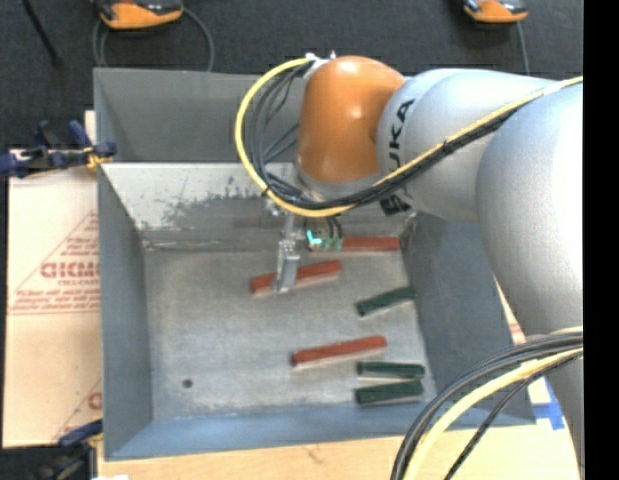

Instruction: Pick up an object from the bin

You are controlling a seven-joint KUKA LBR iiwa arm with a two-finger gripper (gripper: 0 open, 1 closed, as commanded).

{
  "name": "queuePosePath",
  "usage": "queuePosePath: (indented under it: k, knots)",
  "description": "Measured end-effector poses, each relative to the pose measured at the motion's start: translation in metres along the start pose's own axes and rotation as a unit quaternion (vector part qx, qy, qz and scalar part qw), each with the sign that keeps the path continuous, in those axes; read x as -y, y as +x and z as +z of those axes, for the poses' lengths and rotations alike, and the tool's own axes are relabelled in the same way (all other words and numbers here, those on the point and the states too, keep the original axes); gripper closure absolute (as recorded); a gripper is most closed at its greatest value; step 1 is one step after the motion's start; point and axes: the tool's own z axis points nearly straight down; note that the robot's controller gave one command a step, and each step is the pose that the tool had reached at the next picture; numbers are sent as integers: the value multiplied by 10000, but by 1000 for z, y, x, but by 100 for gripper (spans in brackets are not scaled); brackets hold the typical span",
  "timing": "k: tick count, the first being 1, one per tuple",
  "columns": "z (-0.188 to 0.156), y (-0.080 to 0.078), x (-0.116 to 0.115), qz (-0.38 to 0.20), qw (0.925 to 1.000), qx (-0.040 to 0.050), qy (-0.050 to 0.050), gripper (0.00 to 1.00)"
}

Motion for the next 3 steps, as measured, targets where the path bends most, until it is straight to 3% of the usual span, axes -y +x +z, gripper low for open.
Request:
queuePosePath:
  k: [1,2,3]
  knots:
    - [74,34,50,282,9996,-6,12,0]
    - [69,30,47,273,9996,43,0,100]
    - [-101,30,55,149,9999,86,6,100]
